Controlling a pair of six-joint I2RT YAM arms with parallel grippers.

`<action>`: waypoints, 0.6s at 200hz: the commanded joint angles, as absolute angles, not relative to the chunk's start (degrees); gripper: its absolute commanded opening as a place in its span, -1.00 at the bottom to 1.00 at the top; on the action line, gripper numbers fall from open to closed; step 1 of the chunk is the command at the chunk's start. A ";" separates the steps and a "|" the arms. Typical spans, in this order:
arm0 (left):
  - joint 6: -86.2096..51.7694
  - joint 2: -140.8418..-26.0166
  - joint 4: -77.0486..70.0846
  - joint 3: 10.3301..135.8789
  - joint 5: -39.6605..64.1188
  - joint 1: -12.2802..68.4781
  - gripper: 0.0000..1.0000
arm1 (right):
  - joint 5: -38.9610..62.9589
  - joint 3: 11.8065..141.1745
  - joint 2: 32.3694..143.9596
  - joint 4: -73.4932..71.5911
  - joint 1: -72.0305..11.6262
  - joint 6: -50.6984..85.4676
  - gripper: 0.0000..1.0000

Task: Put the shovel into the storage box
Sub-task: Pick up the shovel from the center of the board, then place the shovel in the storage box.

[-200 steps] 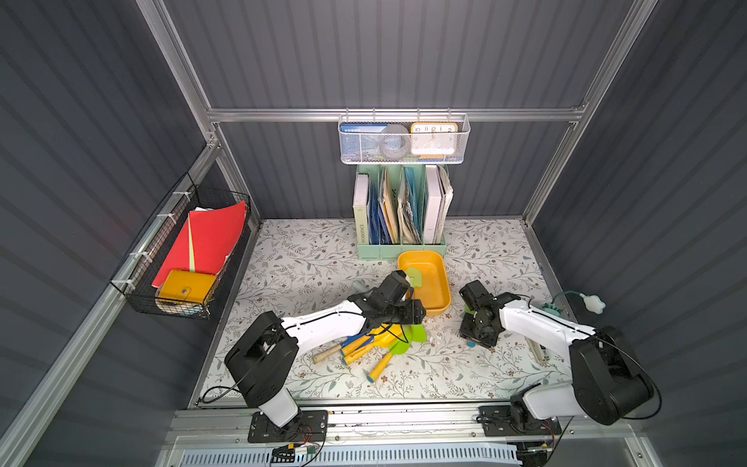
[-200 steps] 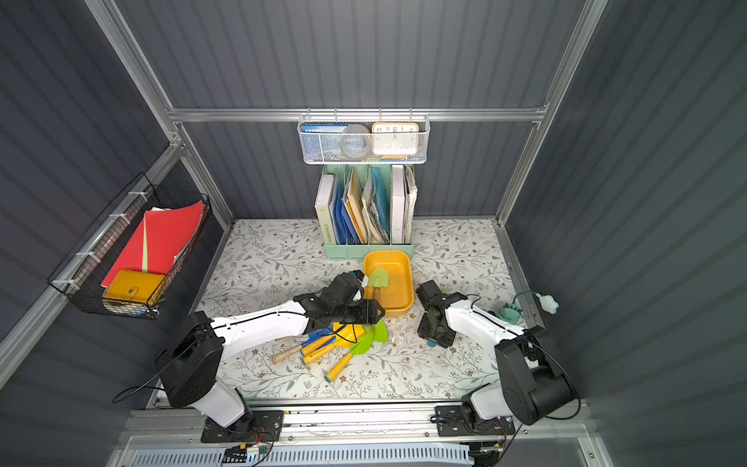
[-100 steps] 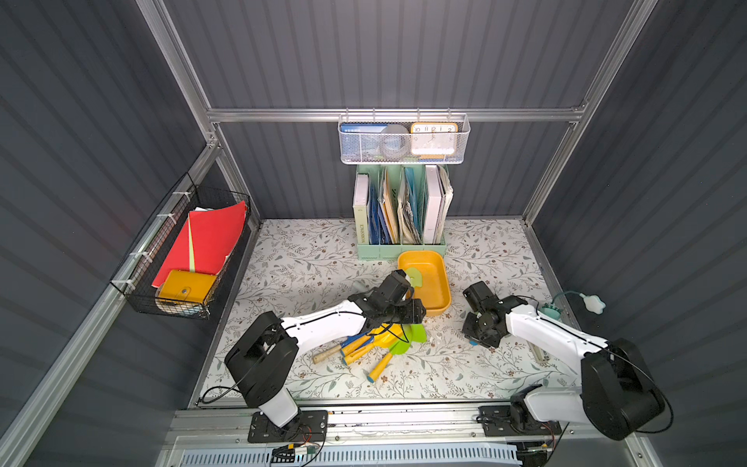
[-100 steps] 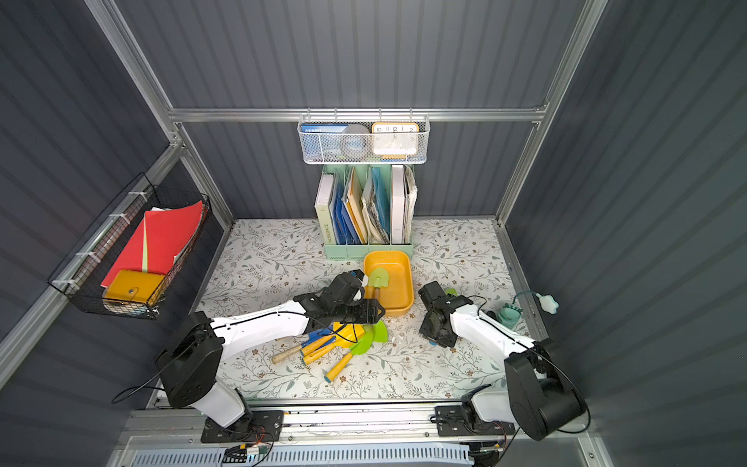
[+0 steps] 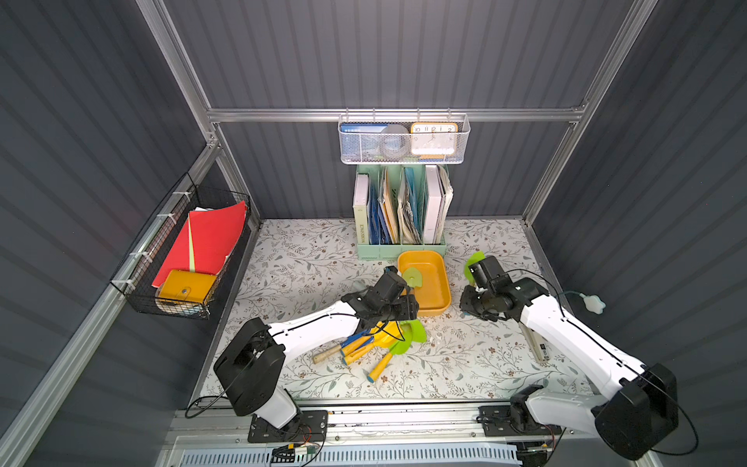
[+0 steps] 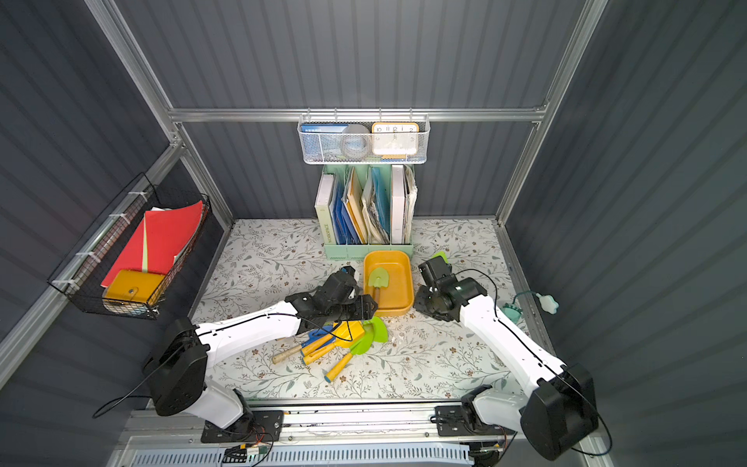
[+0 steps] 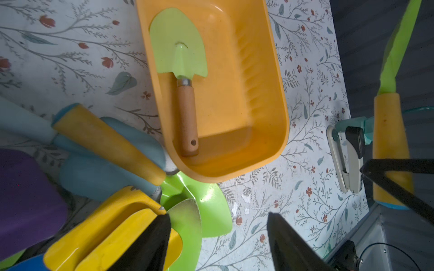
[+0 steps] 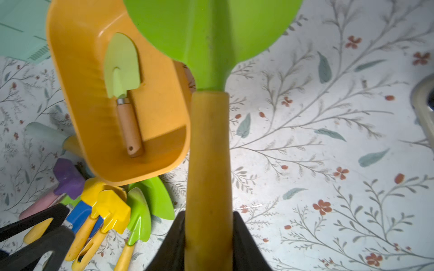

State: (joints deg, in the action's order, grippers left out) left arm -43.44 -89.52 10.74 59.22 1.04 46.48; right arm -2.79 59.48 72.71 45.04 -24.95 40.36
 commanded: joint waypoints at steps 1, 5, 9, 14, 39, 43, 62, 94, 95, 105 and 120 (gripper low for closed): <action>-45.06 -86.83 13.87 56.94 -1.13 45.46 0.41 | -1.61 63.72 77.11 45.20 -27.14 37.54 -0.65; -45.25 -86.48 13.93 56.60 -1.11 45.29 0.41 | -1.42 64.56 78.00 44.90 -27.46 37.38 -0.65; -45.38 -86.14 14.02 56.25 -1.14 45.20 0.41 | -1.28 65.37 78.94 44.69 -27.91 37.21 -0.65; -45.47 -85.69 14.14 55.88 -1.19 45.16 0.41 | -1.15 66.34 80.15 44.34 -28.50 36.90 -0.65; -45.87 -84.17 15.41 54.46 -1.74 44.81 0.41 | -0.13 71.85 87.02 43.78 -30.54 34.98 -0.65; -45.86 -83.99 15.66 54.22 -1.73 44.74 0.41 | 0.04 72.73 88.19 43.77 -30.62 34.71 -0.65; -46.12 -83.33 16.34 53.32 -1.92 44.48 0.41 | 1.19 75.90 93.09 43.38 -30.85 33.78 -0.65; -46.60 -81.85 16.08 51.64 -2.11 44.15 0.40 | 1.96 80.20 99.77 44.02 -30.85 31.86 -0.64; -46.59 -81.84 16.08 51.62 -2.07 44.18 0.40 | 1.95 80.27 99.90 44.03 -30.85 31.79 -0.64; -46.67 -81.74 16.08 51.33 -1.94 44.06 0.40 | 1.41 81.06 101.43 43.91 -30.91 31.43 -0.64; -46.52 -82.09 16.24 51.01 -1.67 44.11 0.39 | 0.13 81.85 103.74 44.02 -30.81 31.04 -0.63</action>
State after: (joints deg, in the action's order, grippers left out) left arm -45.91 -82.96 14.79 52.18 -1.13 44.47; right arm 1.37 79.57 101.36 43.29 -30.85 33.15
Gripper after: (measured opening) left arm 0.696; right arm 0.294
